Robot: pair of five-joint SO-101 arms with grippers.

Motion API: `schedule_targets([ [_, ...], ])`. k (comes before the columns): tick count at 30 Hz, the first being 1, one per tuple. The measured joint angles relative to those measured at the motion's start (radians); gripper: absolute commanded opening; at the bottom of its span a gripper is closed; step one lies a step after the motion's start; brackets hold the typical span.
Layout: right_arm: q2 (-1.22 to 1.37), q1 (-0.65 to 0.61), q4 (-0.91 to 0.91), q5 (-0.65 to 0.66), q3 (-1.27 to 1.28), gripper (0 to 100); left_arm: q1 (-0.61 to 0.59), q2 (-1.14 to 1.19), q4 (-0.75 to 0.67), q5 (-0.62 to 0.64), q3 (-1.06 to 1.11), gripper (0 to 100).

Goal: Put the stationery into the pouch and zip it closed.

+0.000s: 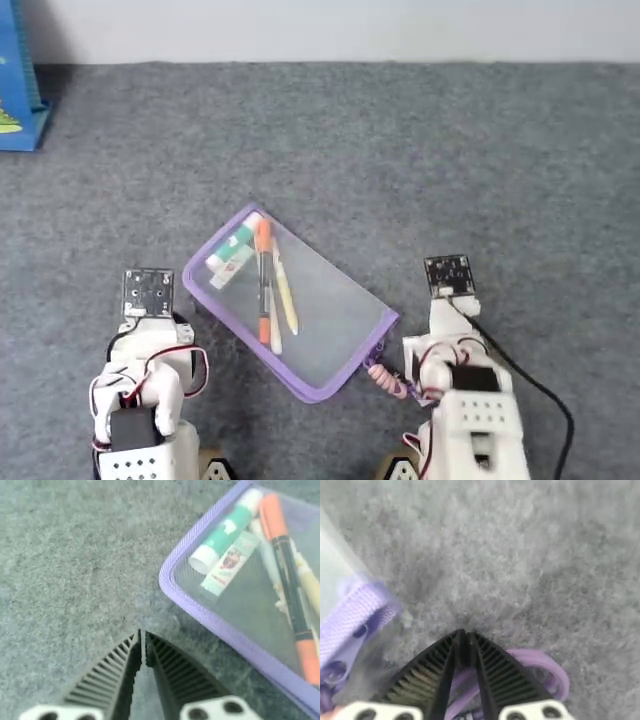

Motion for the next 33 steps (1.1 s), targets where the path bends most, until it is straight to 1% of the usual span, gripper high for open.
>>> schedule_targets([
  [4, -0.272, 0.002, 0.103, -0.018, 0.068, 0.8, 0.000, 0.000, 0.005, 0.000, 0.000, 1],
  [8, -0.555, 0.006, 0.308, -0.075, 0.068, 0.8, 0.003, 0.000, 0.005, 0.003, 0.000, 1],
  [10, -0.638, 0.008, 0.365, -0.083, 0.066, 0.8, 0.026, 0.000, 0.018, 0.003, 0.000, 1],
  [14, -0.615, 0.012, 0.370, -0.087, 0.066, 0.9, 0.094, 0.000, 0.077, 0.003, 0.000, 1],
  [17, -0.612, 0.008, 0.400, -0.087, 0.066, 0.9, 0.120, 0.000, 0.110, 0.003, 0.000, 1],
  [23, -0.631, 0.008, 0.522, -0.087, 0.066, 0.9, 0.120, 0.000, 0.114, 0.005, 0.000, 1],
  [33, -0.640, 0.008, 0.540, -0.087, 0.066, 0.9, 0.126, -0.002, 0.114, 0.006, 0.000, 1],
])
